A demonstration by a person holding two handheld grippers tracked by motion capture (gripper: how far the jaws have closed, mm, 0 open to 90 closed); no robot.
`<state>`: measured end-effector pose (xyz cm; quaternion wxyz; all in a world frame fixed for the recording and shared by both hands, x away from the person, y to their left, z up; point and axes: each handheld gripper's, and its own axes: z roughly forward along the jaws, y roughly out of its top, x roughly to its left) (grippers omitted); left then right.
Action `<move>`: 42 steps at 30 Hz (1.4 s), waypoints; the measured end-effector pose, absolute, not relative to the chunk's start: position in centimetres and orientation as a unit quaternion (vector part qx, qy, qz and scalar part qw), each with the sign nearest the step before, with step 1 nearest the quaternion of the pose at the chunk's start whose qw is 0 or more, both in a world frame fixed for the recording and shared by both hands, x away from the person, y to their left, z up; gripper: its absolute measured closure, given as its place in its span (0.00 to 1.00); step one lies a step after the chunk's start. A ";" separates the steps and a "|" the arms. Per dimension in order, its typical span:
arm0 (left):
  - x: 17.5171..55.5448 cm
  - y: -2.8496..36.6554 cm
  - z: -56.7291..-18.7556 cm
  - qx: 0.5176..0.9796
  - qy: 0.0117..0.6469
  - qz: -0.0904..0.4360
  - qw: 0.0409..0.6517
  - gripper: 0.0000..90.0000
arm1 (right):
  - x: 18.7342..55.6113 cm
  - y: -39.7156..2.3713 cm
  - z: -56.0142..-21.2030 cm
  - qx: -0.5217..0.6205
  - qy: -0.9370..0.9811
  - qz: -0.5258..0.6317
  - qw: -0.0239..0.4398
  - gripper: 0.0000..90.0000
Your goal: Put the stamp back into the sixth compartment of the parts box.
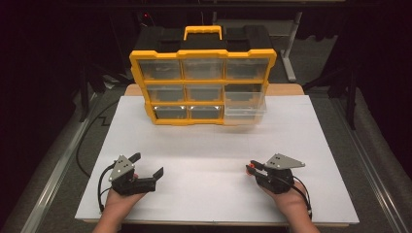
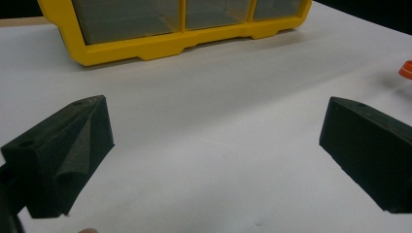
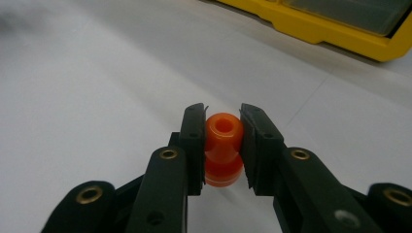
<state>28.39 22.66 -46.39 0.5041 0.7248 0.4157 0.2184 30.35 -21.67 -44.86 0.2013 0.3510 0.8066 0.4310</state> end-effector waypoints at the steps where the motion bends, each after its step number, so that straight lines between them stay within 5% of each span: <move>1: 28.4 22.7 -46.4 0.725 0.416 0.218 0.504 0.00 | 30.3 -21.8 -44.8 0.354 0.805 0.431 0.201 0.82; 17: 28.4 22.7 -46.4 0.726 0.412 0.219 0.506 0.00 | 31.1 -22.2 -43.8 0.365 0.809 0.416 0.196 0.81; 42: 28.3 22.4 -46.5 0.731 0.402 0.215 0.507 0.00 | 33.1 -22.5 -42.2 0.358 0.869 0.320 0.122 0.82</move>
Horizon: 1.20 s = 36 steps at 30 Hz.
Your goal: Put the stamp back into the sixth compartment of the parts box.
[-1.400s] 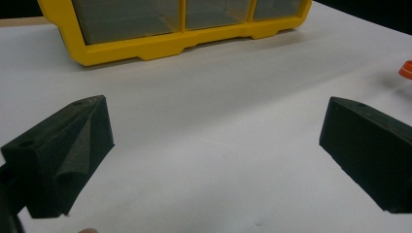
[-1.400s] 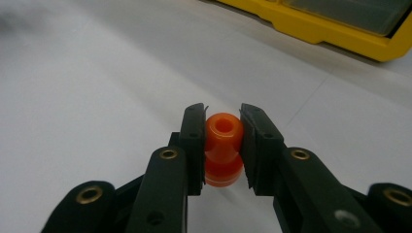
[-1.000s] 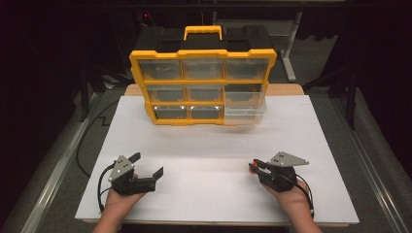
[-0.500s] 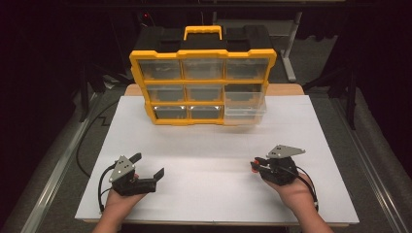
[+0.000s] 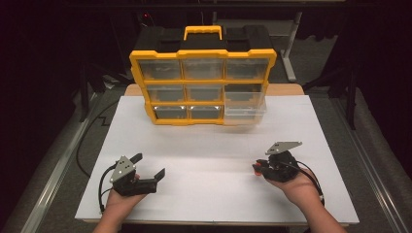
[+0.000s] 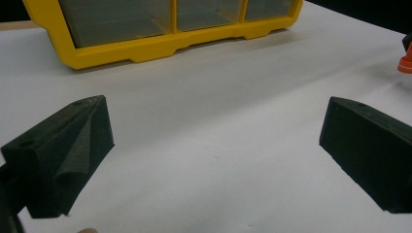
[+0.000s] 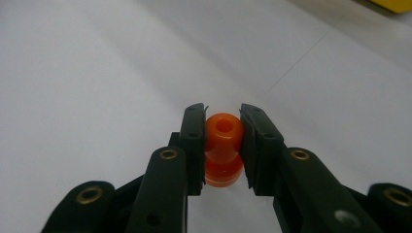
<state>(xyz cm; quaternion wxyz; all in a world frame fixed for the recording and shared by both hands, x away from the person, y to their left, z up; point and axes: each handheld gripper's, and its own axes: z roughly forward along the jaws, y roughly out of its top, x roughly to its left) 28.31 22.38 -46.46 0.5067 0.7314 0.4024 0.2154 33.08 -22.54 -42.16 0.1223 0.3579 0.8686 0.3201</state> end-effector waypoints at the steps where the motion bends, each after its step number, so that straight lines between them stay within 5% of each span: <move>1: 28.3 22.4 -46.5 0.732 0.402 0.216 0.505 0.00 | 33.1 -22.5 -42.1 0.356 0.871 0.317 0.121 0.81; 36: 28.2 22.2 -46.4 0.732 0.396 0.216 0.510 0.00 | 34.2 -21.9 -40.7 0.313 0.922 0.218 0.062 0.82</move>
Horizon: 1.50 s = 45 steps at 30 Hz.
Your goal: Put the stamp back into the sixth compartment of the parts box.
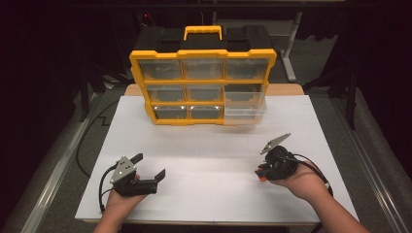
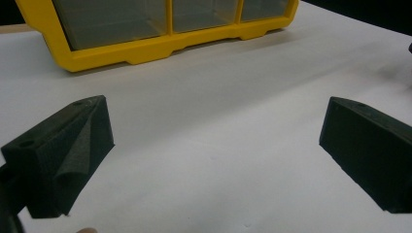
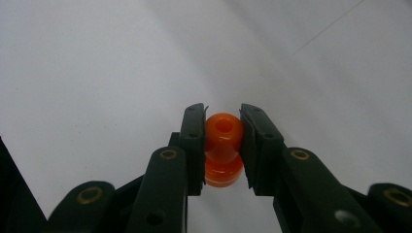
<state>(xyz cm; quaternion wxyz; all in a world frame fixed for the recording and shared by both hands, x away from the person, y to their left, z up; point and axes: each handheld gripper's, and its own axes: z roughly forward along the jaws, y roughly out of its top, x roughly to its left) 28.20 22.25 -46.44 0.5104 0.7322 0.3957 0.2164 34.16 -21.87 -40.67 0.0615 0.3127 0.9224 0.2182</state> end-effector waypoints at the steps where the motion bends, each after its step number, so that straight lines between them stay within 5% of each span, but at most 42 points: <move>1: 28.2 22.3 -46.4 0.734 0.393 0.216 0.510 0.00 | 34.2 -21.9 -40.7 0.313 0.922 0.218 0.062 0.82; 45: 27.9 22.1 -46.3 0.734 0.378 0.219 0.520 0.00 | 35.9 -21.1 -35.5 0.264 0.949 0.171 0.013 0.82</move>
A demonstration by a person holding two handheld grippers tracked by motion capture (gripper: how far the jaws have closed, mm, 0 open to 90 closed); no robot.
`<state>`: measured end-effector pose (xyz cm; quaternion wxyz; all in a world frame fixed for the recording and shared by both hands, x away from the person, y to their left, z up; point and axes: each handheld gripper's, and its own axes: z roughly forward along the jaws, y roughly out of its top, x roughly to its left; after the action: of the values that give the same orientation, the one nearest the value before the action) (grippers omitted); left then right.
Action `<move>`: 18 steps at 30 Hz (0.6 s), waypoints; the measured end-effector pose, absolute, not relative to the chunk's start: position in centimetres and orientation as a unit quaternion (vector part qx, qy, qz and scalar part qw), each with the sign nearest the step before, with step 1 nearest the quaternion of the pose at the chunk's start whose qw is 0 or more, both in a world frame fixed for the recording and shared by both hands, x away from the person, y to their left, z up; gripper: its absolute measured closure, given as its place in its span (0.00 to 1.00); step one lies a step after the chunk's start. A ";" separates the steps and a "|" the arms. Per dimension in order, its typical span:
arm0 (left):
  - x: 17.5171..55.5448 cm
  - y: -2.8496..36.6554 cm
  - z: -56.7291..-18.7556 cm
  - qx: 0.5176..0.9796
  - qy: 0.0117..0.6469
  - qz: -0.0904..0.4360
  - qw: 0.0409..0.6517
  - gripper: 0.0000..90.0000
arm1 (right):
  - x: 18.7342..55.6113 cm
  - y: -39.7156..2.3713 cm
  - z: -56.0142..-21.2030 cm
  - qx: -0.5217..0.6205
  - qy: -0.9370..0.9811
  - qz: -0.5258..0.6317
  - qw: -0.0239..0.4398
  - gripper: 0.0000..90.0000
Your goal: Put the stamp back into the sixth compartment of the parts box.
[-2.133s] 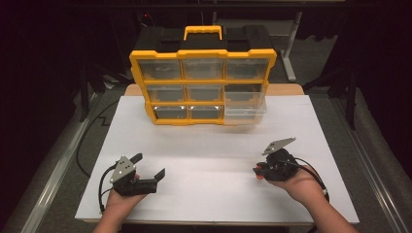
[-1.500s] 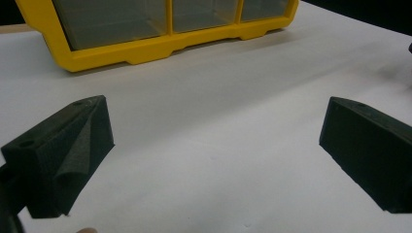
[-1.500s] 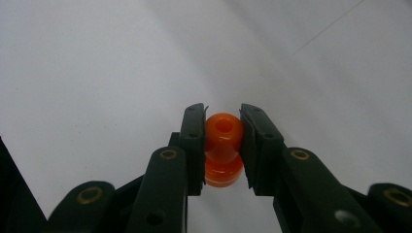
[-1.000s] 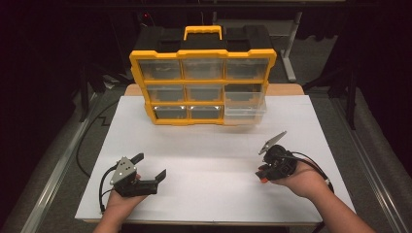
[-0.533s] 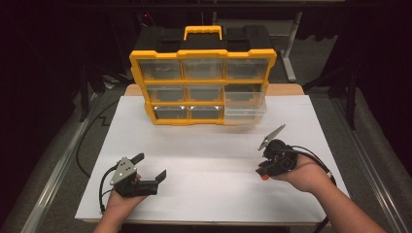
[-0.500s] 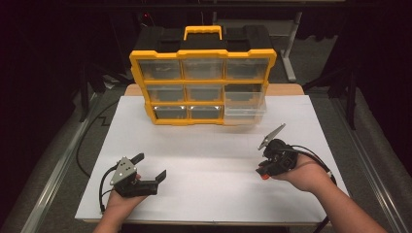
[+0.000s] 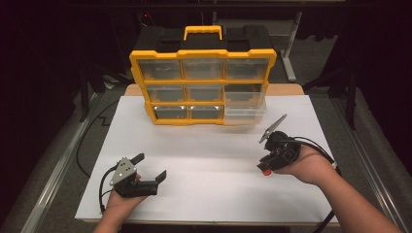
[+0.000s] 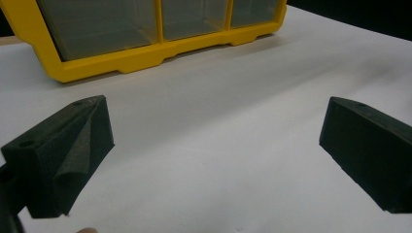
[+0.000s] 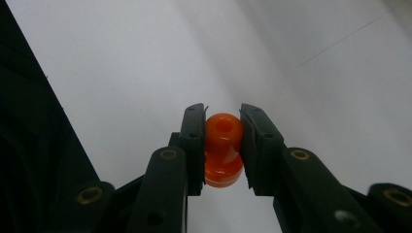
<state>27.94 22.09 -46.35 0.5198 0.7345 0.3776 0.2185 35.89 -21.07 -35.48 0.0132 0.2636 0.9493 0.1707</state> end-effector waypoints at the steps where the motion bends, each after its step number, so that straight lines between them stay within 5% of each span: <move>1: 27.9 22.1 -46.4 0.735 0.378 0.218 0.520 0.00 | 35.9 -21.1 -35.3 0.264 0.949 0.170 0.015 0.81; 18: 27.9 22.1 -46.3 0.736 0.375 0.217 0.520 0.00 | 36.4 -21.4 -31.9 0.254 0.953 0.166 0.019 0.81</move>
<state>27.94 22.11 -46.35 0.5195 0.7365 0.3751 0.2168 36.43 -21.36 -31.87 0.0191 0.2541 0.9527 0.1656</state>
